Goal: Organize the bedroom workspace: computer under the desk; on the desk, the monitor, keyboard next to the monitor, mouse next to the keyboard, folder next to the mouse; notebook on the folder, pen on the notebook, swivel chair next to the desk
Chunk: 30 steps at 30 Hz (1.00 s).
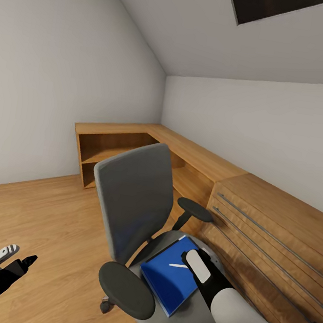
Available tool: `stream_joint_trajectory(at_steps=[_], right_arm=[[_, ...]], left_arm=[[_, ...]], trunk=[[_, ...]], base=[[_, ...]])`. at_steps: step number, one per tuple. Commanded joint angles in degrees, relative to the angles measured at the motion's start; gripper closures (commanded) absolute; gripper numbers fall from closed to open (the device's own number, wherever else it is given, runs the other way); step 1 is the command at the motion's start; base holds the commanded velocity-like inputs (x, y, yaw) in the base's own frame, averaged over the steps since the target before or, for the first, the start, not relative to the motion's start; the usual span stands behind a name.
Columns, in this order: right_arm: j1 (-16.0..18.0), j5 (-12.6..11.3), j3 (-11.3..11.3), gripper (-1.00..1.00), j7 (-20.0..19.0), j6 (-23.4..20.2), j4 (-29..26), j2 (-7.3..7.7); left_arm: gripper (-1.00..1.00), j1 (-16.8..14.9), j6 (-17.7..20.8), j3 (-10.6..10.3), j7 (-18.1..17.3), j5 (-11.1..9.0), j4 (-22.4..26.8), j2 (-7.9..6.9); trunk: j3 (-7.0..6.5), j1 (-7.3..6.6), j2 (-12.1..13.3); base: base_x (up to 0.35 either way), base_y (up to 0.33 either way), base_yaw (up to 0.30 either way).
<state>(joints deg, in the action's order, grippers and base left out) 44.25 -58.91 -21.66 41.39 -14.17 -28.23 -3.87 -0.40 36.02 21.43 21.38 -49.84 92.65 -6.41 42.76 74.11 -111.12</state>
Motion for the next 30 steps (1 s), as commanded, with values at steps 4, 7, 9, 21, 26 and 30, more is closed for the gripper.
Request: stream_joint_trajectory(at_steps=[4, 7, 9, 21, 26, 30], right_arm=[[0.0, -0.2, -0.3, -1.00, 0.4, -0.3, -0.1, 0.03], [0.0, -0.2, -0.3, -1.00, 0.4, -0.3, -0.1, 0.06], [0.0, -0.2, -0.3, -1.00, 0.4, -0.3, -0.1, 0.04], [0.0, -0.1, -0.3, -1.00, 0.4, -0.3, -0.2, 0.08], [0.0, -0.1, -0.3, -1.00, 0.4, -0.3, -0.2, 0.08], [0.0, -0.1, -0.3, -1.00, 0.4, -0.3, -0.2, 0.07]], left_arm=[[-1.00, 0.0, 0.2, 0.0, 0.5, -0.6, 0.1, -0.01], [-1.00, 0.0, 0.2, 0.0, 0.5, -0.6, 0.1, -0.01], [-1.00, 0.0, 0.2, 0.0, 0.5, -0.6, 0.1, -0.01], [-1.00, 0.0, 0.2, 0.0, 0.6, -0.6, 0.1, -0.01], [-1.00, 0.0, 0.2, 0.0, 0.6, -0.6, 0.1, -0.01], [-1.00, 0.0, 0.2, 0.0, 0.6, -0.6, 0.1, -0.01]], trunk=[[0.06, -0.01, 0.0], [0.06, -0.01, 0.0], [0.06, -0.01, 0.0], [0.06, -0.01, 0.0], [0.06, -0.01, 0.0], [0.06, -0.01, 0.0]], base=[[0.000, 0.000, 0.000], [0.000, 0.000, 0.000], [0.000, 0.000, 0.000], [0.000, 0.000, 0.000], [0.000, 0.000, 0.000], [0.000, 0.000, 0.000]])
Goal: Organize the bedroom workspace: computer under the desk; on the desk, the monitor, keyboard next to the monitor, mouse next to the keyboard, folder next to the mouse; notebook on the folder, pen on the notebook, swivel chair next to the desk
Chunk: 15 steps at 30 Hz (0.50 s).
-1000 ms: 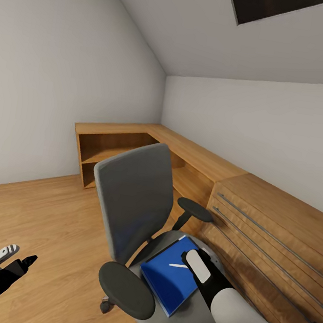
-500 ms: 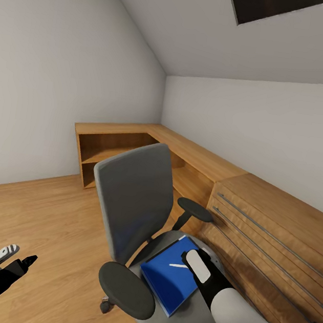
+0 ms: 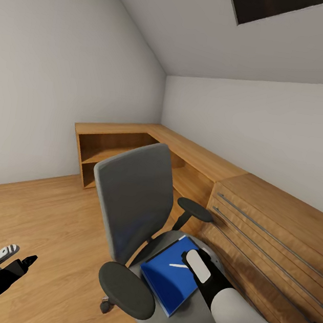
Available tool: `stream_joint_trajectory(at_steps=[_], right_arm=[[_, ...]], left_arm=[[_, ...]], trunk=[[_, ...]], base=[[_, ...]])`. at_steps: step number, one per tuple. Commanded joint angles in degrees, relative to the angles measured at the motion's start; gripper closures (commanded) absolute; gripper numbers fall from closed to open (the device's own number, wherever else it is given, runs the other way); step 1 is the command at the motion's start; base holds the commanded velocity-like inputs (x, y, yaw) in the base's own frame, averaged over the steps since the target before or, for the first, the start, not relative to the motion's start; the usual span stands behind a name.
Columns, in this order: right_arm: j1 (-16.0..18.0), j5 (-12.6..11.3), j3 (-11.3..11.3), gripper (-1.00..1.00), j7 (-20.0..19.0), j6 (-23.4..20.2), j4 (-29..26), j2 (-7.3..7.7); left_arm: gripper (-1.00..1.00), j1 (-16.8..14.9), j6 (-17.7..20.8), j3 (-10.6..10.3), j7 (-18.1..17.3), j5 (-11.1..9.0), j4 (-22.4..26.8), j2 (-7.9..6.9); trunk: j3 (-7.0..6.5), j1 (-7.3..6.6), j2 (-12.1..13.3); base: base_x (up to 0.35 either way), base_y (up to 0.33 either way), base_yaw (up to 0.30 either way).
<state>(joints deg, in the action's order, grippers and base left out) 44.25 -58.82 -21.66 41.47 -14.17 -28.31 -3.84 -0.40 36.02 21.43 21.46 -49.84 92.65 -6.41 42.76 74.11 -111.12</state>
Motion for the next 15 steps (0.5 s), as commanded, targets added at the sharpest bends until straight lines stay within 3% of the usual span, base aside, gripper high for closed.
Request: stream_joint_trajectory(at_steps=[1, 15], right_arm=[[0.0, -0.2, -0.3, -1.00, 0.4, -0.3, -0.1, 0.05], [0.0, -0.2, -0.4, -1.00, 0.4, -0.3, -0.1, 0.06]], left_arm=[[-1.00, 0.0, 0.2, 0.0, 0.5, -0.6, 0.1, -0.01], [-1.00, 0.0, 0.2, 0.0, 0.5, -0.6, 0.1, 0.08]], trunk=[[0.06, -0.01, 0.0], [0.60, 0.65, -1.2]], base=[[0.000, 0.000, 0.000], [0.000, 0.000, 0.000]])
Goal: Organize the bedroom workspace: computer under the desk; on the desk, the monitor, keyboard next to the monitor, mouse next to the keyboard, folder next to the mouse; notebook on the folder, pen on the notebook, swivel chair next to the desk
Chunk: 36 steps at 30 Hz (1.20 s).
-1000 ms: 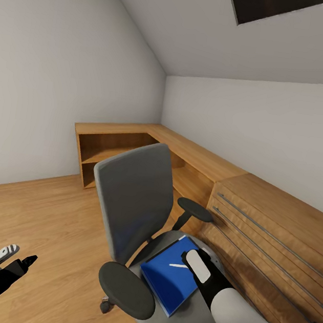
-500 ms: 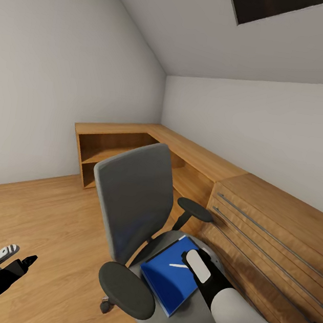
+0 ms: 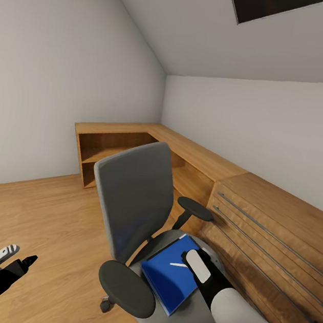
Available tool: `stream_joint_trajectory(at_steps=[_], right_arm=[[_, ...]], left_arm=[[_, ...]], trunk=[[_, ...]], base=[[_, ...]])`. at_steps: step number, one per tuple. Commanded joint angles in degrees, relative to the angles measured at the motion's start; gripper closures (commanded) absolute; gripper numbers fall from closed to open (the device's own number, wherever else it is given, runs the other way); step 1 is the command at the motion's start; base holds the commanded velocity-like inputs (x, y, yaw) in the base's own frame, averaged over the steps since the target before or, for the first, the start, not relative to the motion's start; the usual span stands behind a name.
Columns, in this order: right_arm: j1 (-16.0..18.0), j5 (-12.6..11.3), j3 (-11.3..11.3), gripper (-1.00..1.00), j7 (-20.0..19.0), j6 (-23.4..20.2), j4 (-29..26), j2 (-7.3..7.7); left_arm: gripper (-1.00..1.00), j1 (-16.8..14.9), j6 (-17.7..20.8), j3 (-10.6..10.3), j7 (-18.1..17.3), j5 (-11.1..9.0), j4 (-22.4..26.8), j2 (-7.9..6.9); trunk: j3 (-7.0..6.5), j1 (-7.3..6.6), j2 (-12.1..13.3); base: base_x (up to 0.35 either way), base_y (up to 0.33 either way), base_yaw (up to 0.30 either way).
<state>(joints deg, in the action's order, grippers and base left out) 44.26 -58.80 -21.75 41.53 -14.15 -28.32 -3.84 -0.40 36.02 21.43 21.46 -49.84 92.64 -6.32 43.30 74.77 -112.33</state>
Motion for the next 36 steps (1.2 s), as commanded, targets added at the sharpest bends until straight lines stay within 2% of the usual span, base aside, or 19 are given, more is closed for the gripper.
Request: stream_joint_trajectory(at_steps=[1, 16, 17, 36], right_arm=[[0.0, -0.2, -0.3, -1.00, 0.4, -0.4, -0.1, 0.03], [0.0, -0.1, -0.3, -1.00, 0.6, -0.4, -0.1, -0.03], [0.0, -0.1, -0.3, 1.00, 0.6, -0.4, -0.1, -0.03], [0.0, 0.0, -0.3, 1.00, 0.6, -0.4, -0.1, 0.06]], left_arm=[[-1.00, 0.0, 0.2, 0.0, 0.5, -0.6, 0.1, -0.01], [-1.00, 0.0, 0.2, 0.1, 0.5, -0.6, 0.1, -0.01], [-1.00, 0.0, 0.2, 0.1, 0.5, -0.6, 0.1, 0.01], [-1.00, 0.0, 0.2, 0.1, 0.4, -0.6, 0.1, 0.08]], trunk=[[0.06, -0.01, 0.0], [0.06, -0.01, 0.0], [0.06, -0.01, 0.0], [0.06, -0.01, 0.0]], base=[[0.000, 0.000, 0.000], [0.000, 0.000, 0.000], [0.000, 0.000, 0.000], [0.000, 0.000, 0.000]])
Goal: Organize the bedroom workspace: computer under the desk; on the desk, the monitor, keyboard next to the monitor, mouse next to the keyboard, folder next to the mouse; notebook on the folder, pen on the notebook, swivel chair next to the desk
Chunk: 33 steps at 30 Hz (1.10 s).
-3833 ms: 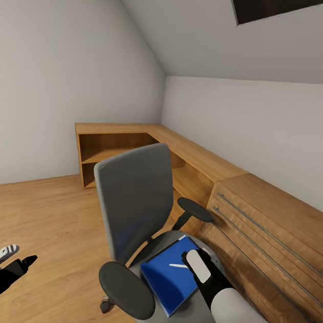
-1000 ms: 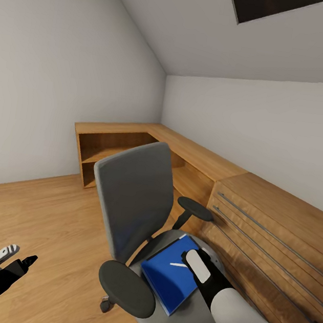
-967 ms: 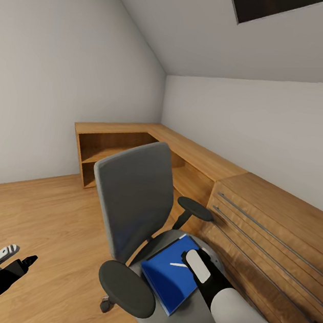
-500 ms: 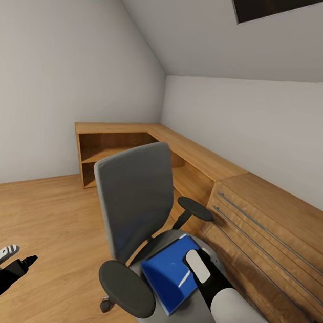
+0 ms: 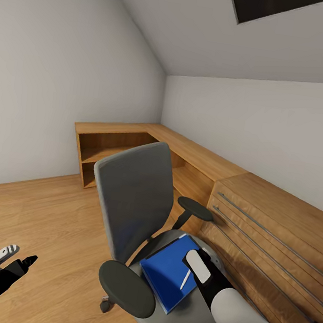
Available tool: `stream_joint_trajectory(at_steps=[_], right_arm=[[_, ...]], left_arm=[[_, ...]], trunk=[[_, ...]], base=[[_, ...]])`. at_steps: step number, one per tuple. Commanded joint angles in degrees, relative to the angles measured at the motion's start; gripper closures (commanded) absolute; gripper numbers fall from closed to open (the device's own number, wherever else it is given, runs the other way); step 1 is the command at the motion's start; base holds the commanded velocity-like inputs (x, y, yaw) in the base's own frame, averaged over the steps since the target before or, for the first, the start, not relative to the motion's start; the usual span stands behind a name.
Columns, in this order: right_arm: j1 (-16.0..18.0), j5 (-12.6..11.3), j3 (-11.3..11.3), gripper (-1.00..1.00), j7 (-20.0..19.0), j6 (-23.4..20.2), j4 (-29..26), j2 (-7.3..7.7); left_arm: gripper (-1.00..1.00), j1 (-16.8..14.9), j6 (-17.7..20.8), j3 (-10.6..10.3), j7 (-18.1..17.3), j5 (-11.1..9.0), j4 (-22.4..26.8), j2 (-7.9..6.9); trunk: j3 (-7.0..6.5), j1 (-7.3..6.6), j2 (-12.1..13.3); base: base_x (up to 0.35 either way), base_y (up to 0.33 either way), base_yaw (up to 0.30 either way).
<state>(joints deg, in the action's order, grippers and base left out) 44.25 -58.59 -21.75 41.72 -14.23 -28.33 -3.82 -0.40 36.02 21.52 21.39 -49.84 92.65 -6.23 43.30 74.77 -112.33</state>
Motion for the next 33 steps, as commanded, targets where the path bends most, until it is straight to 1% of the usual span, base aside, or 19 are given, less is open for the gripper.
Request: stream_joint_trajectory(at_steps=[1, 9, 22, 27, 33], right_arm=[[0.0, -0.2, -0.3, 1.00, 0.4, -0.3, -0.1, 0.04], [0.0, -0.2, -0.3, 1.00, 0.4, -0.3, -0.1, 0.04], [0.0, -0.2, -0.3, 1.00, 0.4, -0.2, -0.1, 0.04], [0.0, -0.2, -0.3, 1.00, 0.4, -0.2, -0.2, 0.04], [0.0, -0.2, -0.4, 1.00, 0.5, 0.0, -0.4, 0.00]], left_arm=[[-1.00, 0.0, 0.2, 0.0, 0.5, -0.6, 0.1, -0.01], [-1.00, 0.0, 0.2, 0.0, 0.5, -0.6, 0.1, -0.01], [-1.00, 0.0, 0.2, -0.1, 0.5, -0.6, 0.1, -0.01], [-1.00, 0.0, 0.2, -0.1, 0.5, -0.6, 0.1, -0.01], [-1.00, 0.0, 0.2, -0.1, 0.5, -0.6, 0.1, -0.01]], trunk=[[0.06, -0.01, 0.0], [0.06, -0.01, 0.0], [-2.27, -2.86, 5.2], [-3.17, -3.96, 7.2], [-4.25, -5.28, 9.6]], base=[[0.000, 0.000, 0.000], [0.000, 0.000, 0.000], [-0.006, 0.000, 0.000], [-0.223, 0.000, 0.000], [-0.323, 0.000, 0.000]])
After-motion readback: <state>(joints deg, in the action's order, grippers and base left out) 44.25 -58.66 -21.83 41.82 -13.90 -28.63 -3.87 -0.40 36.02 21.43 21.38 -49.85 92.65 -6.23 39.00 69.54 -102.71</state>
